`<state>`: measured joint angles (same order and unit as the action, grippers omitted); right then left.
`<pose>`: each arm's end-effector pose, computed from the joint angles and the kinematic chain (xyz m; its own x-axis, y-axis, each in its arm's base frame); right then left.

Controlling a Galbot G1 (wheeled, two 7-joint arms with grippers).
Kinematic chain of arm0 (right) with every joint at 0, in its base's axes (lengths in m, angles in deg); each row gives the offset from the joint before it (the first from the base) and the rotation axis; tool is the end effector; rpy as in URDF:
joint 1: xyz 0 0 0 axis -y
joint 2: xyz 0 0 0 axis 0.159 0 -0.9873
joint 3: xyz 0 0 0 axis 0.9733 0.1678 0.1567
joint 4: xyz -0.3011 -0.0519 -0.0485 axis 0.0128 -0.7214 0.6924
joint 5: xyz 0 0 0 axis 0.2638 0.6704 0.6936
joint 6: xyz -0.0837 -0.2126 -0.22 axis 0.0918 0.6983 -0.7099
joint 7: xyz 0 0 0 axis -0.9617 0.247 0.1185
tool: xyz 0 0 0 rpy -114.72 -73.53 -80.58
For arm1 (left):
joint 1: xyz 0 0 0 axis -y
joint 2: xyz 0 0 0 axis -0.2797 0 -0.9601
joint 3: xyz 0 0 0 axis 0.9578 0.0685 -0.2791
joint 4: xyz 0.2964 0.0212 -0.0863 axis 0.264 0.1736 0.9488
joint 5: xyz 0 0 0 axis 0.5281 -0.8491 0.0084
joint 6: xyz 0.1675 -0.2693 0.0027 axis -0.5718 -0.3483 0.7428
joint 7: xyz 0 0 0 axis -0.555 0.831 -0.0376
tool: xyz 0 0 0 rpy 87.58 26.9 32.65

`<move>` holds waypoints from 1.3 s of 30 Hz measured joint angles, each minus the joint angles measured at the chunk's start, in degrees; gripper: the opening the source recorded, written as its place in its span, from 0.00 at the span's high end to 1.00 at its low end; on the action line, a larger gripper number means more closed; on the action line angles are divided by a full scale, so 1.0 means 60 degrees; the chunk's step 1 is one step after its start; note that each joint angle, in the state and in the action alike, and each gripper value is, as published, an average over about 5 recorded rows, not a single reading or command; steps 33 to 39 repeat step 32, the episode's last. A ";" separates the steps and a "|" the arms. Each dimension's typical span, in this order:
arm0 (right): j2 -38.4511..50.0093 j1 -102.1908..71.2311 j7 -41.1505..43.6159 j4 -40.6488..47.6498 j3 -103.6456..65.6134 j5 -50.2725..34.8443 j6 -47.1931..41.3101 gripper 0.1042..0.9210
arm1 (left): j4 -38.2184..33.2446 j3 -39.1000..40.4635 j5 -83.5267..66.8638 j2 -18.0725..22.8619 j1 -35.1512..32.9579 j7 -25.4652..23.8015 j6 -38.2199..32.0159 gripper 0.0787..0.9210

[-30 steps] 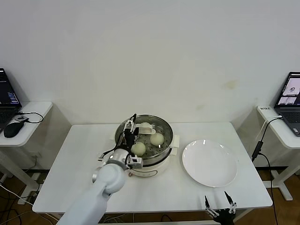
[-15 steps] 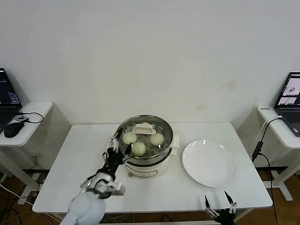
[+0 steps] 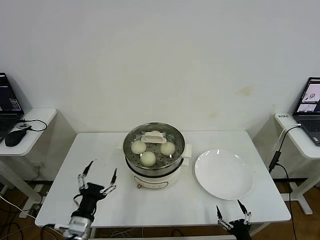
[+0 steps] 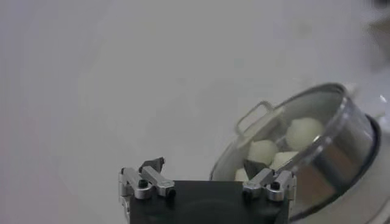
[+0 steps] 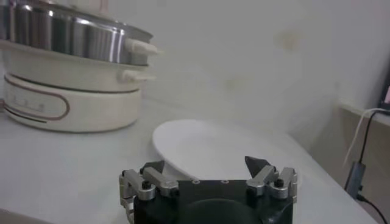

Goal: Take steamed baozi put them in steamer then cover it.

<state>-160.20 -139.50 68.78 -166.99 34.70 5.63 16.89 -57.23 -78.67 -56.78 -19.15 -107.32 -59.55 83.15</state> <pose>0.0925 -0.0828 -0.3582 -0.9817 -0.1089 0.1565 -0.1390 0.9706 -0.1966 0.1508 0.0520 -0.2654 -0.9943 0.0981 -0.0422 0.0755 0.9252 0.3718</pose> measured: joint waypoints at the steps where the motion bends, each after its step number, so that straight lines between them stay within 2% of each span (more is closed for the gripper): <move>1: 0.0031 0.0012 0.0001 -0.0037 0.0048 -0.0037 -0.0021 0.12 | 0.0029 -0.0069 -0.0276 0.0056 -0.0127 0.0090 -0.0099 0.12; 8: 0.0137 -0.0029 -0.0026 -0.0394 0.0392 -0.0115 -0.0188 0.12 | 0.0407 -0.0550 -0.1524 0.0413 -0.0694 0.0376 -0.0645 0.12; 24: 0.0436 -0.0139 0.0057 -0.1176 0.0810 -0.0487 -0.0909 0.12 | 0.0703 -0.0888 -0.2252 0.1180 -0.1603 0.0087 -0.1278 0.12; 39: 0.0517 -0.0253 0.0094 -0.1427 0.0820 -0.0548 -0.1160 0.12 | 0.0697 -0.0961 -0.2338 0.1225 -0.1770 -0.0060 -0.1296 0.12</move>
